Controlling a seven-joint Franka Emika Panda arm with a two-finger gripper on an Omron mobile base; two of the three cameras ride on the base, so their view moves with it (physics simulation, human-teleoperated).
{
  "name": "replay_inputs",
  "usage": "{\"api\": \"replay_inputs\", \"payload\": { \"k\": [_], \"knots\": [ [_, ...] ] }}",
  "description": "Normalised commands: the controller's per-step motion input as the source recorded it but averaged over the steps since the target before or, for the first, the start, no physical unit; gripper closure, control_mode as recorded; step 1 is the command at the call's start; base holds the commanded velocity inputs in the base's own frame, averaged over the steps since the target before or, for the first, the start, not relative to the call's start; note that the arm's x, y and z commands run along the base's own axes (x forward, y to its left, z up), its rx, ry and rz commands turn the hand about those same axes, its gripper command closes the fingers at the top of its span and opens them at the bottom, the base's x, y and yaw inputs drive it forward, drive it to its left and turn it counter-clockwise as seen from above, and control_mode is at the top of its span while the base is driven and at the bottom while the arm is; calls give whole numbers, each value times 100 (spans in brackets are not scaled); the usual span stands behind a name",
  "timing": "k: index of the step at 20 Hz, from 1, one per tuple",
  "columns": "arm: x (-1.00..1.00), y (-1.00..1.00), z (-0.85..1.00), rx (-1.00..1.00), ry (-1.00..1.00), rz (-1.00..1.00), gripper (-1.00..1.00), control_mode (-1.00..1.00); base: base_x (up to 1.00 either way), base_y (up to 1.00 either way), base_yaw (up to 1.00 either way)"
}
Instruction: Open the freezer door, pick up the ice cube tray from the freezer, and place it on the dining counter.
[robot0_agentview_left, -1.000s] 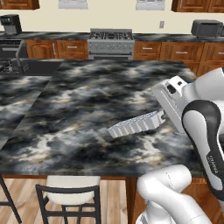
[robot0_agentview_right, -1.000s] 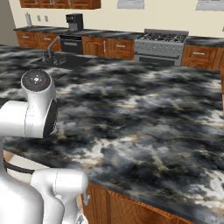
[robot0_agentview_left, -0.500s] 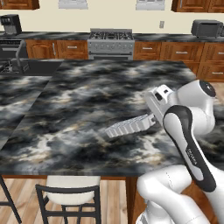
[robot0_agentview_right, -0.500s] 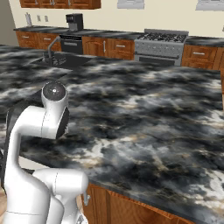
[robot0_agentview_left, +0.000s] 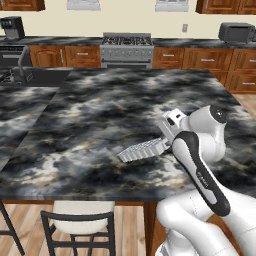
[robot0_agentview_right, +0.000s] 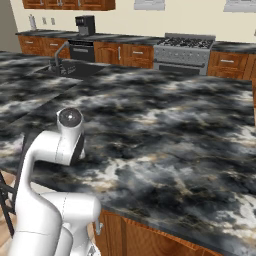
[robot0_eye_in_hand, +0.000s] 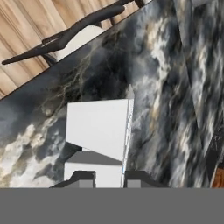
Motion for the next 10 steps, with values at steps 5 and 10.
{"api": "replay_inputs", "payload": {
  "k": [5, 10],
  "knots": [
    [34, 2, -53, -1, 0, 0, 100, -100, 0, 0, 0],
    [22, 1, -54, -1, 0, 0, 100, -100, 0, 0, 0]
  ]
}}
